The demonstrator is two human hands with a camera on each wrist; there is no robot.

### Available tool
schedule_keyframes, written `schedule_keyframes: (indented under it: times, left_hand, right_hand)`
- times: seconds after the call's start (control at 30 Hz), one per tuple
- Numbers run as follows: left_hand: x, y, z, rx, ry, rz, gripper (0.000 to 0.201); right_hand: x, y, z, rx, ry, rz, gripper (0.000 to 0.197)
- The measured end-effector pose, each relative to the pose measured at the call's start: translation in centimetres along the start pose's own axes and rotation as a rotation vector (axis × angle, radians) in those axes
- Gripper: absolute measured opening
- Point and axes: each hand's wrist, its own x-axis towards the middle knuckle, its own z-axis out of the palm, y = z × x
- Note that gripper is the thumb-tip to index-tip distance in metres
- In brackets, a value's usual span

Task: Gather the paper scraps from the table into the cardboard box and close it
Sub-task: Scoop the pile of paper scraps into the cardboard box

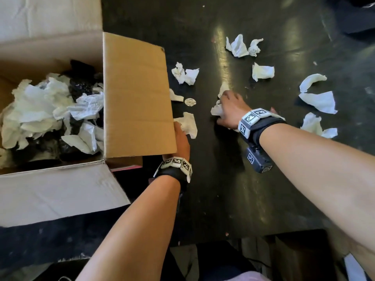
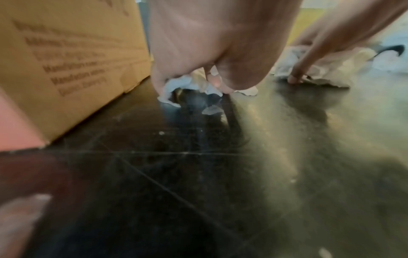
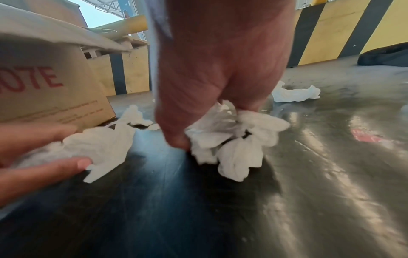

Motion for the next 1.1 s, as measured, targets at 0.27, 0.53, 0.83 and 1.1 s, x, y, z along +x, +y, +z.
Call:
schedule_keyframes:
  times: [0.27, 0.53, 0.83, 1.1]
  left_hand:
    - [-2.2, 0.4, -0.2, 0.237, 0.041, 0.18, 0.03]
    - [-3.5, 6.7, -6.0, 0.105, 0.066, 0.431, 0.017]
    - [-0.9, 11.3, -24.6, -0.005, 0.321, 0.449, 0.025]
    - [1.3, -1.5, -39.5, 0.164, 0.328, 0.196, 0.034]
  right_hand:
    - [-5.7, -0.4, 2.8, 0.121, 0.089, 0.013, 0.054]
    - [-7.5, -2.1, -2.9, 0.253, 0.179, 0.123, 0.046]
    - [-7.0, -11.4, -16.4, 0.291, 0.446, 0.013, 0.038]
    - [-4.8, -29.1, -19.7, 0.357, 0.489, -0.191, 0.043]
